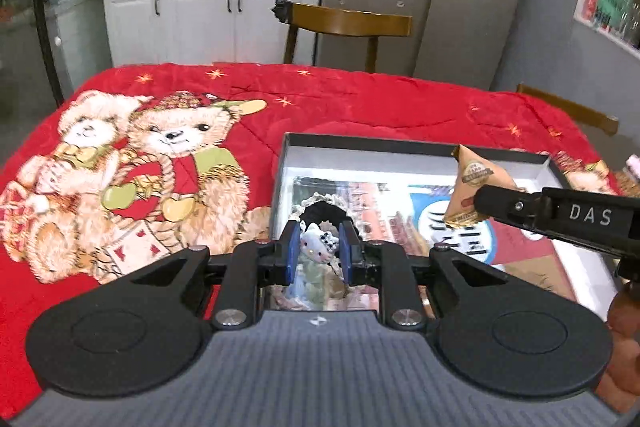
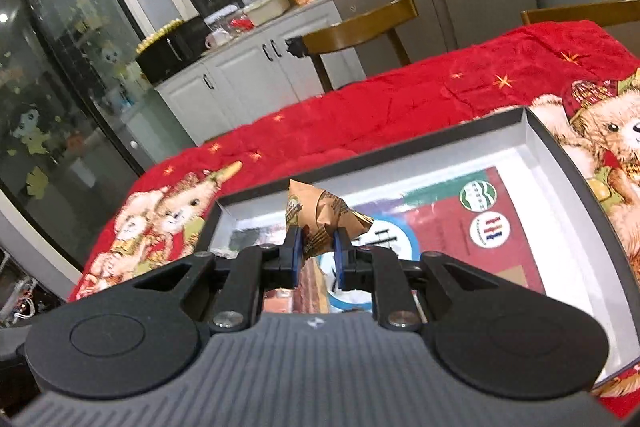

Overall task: Organize objects
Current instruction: 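Lift both held items and carry them over the open black box, then open the left tool over the box while the right tool releases the packet inside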

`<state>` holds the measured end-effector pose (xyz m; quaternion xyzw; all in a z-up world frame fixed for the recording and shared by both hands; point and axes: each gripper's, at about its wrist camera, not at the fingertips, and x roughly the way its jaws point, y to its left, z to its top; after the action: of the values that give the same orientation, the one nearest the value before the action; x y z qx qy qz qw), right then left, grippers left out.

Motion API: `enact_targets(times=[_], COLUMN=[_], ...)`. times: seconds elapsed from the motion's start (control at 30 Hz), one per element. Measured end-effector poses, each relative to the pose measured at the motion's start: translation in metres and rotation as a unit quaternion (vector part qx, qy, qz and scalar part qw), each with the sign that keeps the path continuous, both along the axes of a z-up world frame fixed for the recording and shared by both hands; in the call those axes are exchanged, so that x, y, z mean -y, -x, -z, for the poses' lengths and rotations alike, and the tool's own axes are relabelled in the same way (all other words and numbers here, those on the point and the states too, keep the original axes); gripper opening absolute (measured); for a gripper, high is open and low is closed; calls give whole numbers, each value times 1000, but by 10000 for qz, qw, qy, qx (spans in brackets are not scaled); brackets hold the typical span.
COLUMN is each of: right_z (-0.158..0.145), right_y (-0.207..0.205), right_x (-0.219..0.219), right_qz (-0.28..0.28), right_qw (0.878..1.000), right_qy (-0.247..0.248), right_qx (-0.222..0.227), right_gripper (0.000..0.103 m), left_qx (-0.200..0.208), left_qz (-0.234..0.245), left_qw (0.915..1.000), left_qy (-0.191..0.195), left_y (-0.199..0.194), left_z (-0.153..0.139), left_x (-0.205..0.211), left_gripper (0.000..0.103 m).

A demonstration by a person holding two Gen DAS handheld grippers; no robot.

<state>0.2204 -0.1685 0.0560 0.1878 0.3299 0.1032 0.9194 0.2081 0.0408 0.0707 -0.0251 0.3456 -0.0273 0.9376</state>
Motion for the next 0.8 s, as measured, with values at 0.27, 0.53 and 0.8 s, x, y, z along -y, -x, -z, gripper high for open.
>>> enact_targets(times=[0.27, 0.53, 0.8], right_z=[9, 10, 11], right_y=[-6, -7, -9], right_x=[2, -2, -2], right_qz=[-16, -102, -102], right_qw=[9998, 9996, 9996], right_qy=[82, 86, 51], right_qx=[-193, -238, -257], right_gripper=[15, 15, 15], left_qx=[30, -25, -89], left_qz=[-59, -61, -117], left_qw=[9997, 9998, 9995], left_qy=[-215, -210, -265], left_y=[3, 2, 1], left_z=[3, 5, 8], left_x=[3, 3, 5], left_gripper=[25, 25, 25])
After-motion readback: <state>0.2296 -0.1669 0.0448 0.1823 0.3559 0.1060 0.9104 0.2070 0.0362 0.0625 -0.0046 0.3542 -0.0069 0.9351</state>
